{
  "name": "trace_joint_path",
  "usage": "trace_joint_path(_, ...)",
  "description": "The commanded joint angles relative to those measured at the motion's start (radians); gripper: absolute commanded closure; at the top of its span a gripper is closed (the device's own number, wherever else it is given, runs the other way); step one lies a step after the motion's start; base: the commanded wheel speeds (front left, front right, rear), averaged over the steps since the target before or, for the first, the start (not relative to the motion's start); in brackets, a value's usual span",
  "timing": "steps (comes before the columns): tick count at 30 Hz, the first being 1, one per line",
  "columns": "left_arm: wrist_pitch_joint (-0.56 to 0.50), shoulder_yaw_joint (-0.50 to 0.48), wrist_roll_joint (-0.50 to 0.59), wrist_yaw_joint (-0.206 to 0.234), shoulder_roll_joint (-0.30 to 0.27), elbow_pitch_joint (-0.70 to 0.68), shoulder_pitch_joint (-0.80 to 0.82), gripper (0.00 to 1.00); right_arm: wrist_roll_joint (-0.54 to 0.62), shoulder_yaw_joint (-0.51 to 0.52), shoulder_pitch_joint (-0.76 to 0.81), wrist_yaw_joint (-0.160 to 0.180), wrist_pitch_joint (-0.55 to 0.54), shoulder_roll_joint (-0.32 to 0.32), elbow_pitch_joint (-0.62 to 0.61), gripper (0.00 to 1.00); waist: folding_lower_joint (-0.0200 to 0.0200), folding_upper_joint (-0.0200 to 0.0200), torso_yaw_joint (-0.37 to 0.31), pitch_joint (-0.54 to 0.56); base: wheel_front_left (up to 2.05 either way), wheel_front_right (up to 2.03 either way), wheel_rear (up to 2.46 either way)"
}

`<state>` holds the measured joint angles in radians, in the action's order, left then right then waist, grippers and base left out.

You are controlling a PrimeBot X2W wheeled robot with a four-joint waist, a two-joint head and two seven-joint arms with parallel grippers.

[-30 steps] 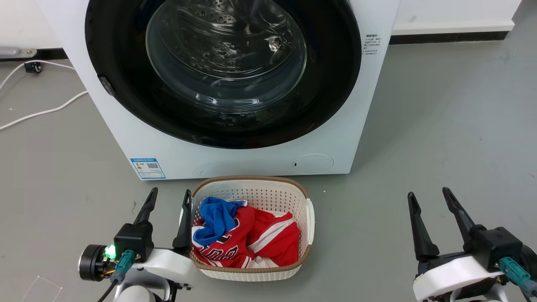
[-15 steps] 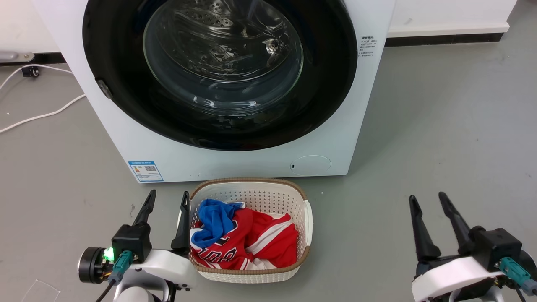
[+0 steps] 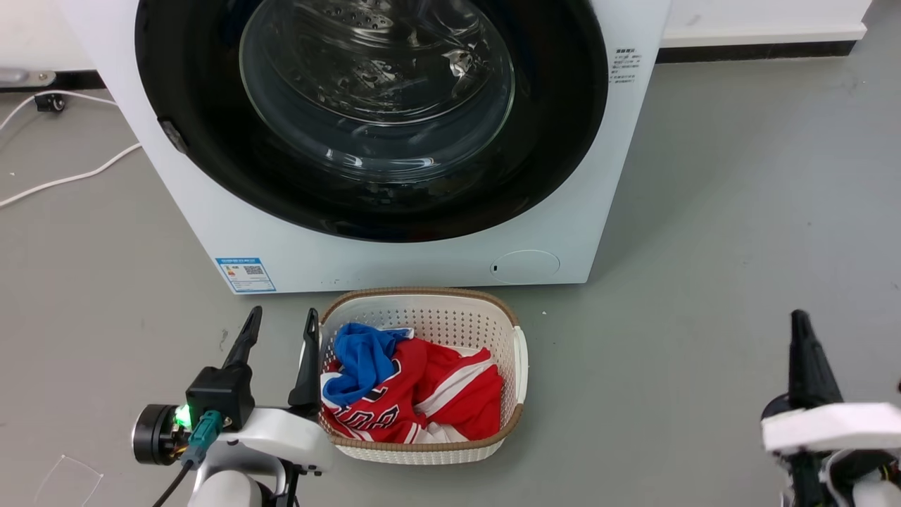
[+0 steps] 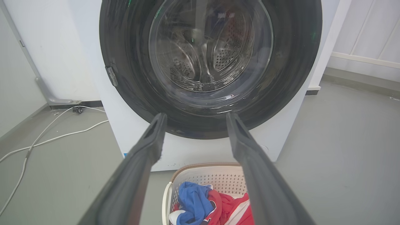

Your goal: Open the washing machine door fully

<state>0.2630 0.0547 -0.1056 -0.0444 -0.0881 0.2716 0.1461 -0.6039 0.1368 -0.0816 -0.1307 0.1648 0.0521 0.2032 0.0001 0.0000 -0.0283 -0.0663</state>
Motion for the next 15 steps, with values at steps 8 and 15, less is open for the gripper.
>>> trace_joint_path(8,0.003,0.015,0.007,-0.003,0.015,-0.01,0.029,0.0,-0.535,0.077,-0.214,0.0,-0.061,-0.002,0.177,1.0,-0.0001,0.0,0.014,-0.035,0.0,0.0,0.0)
trace_joint_path(15,0.003,0.018,0.01,-0.009,0.019,-0.033,0.074,0.0,-0.827,0.191,-0.458,0.0,-0.228,0.042,0.301,1.0,-0.0001,0.0,0.024,-0.113,0.0,0.0,0.0)
